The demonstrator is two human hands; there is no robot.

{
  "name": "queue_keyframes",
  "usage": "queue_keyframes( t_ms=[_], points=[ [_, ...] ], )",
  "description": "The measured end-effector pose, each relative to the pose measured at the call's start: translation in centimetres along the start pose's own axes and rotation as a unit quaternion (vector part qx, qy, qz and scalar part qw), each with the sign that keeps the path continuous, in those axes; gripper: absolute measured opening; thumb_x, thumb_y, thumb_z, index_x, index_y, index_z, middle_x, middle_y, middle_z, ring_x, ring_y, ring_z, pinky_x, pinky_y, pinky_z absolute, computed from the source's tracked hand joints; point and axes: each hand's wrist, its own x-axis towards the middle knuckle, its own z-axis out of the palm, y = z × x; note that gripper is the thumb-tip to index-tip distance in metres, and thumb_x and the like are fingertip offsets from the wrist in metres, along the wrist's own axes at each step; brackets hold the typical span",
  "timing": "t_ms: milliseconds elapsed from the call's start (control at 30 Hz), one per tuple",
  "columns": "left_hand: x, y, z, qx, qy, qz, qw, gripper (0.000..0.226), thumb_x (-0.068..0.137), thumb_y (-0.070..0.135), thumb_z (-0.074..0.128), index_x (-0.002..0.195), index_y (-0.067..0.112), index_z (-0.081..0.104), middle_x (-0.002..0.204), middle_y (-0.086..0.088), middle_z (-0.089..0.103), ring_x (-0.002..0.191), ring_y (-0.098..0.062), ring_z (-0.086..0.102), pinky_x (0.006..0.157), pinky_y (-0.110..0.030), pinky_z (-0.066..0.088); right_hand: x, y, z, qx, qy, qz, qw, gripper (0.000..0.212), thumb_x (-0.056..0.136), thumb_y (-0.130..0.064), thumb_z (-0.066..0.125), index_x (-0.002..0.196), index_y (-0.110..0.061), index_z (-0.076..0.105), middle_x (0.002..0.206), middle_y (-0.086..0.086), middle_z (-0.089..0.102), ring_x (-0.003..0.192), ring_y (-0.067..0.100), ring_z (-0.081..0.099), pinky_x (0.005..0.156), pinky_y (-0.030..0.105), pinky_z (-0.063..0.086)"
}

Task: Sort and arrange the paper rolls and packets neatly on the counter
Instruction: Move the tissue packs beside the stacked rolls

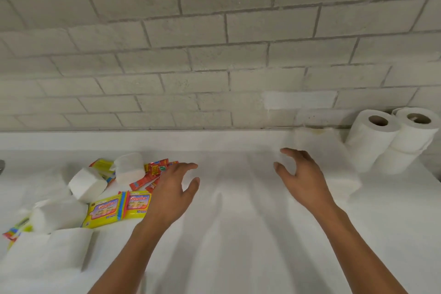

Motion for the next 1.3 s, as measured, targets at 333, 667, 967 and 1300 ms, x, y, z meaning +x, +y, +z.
queue_keyframes(
  t_ms=[333,667,967,1300],
  points=[
    [2.0,-11.8,-10.6,0.106,0.086,-0.056,0.989,0.039,0.087,0.038,0.058,0.125,0.029,0.062,0.127,0.002,0.058,0.115,-0.027,0.053,0.090,-0.041,0.049,-3.4,-8.8,11.4,0.035,-0.107,-0.029,0.993,0.048,0.094,-0.044,0.060,0.139,-0.032,0.050,0.137,-0.006,0.052,0.125,0.015,0.051,0.096,0.026,0.040],
    [4.0,-30.4,-22.0,0.183,0.095,-0.254,0.945,0.046,0.091,0.032,0.055,0.137,0.027,0.051,0.143,-0.006,0.042,0.124,-0.042,0.042,0.096,-0.052,0.044,-3.7,-18.7,23.0,0.056,-0.150,-0.047,0.986,0.048,0.094,-0.040,0.063,0.140,-0.029,0.051,0.135,-0.005,0.052,0.115,0.006,0.049,0.092,0.023,0.037],
    [4.6,-41.1,-23.9,0.120,-0.011,-0.444,0.888,0.070,0.093,0.050,0.049,0.153,0.025,0.022,0.157,-0.017,0.020,0.134,-0.051,0.035,0.110,-0.055,0.031,-3.8,-22.1,27.7,0.054,-0.169,-0.031,0.984,0.048,0.096,-0.035,0.061,0.141,-0.026,0.049,0.117,-0.009,0.047,0.105,0.007,0.048,0.083,0.022,0.039],
    [4.2,-41.4,-22.4,0.037,0.029,-0.498,0.866,0.093,0.080,0.043,0.067,0.151,0.019,0.013,0.139,-0.027,0.032,0.125,-0.050,0.042,0.102,-0.052,0.040,-4.6,-21.6,28.3,0.057,-0.176,0.000,0.983,0.049,0.096,-0.040,0.059,0.143,-0.033,0.045,0.119,-0.009,0.047,0.107,0.006,0.050,0.083,0.022,0.040]
  ],
)
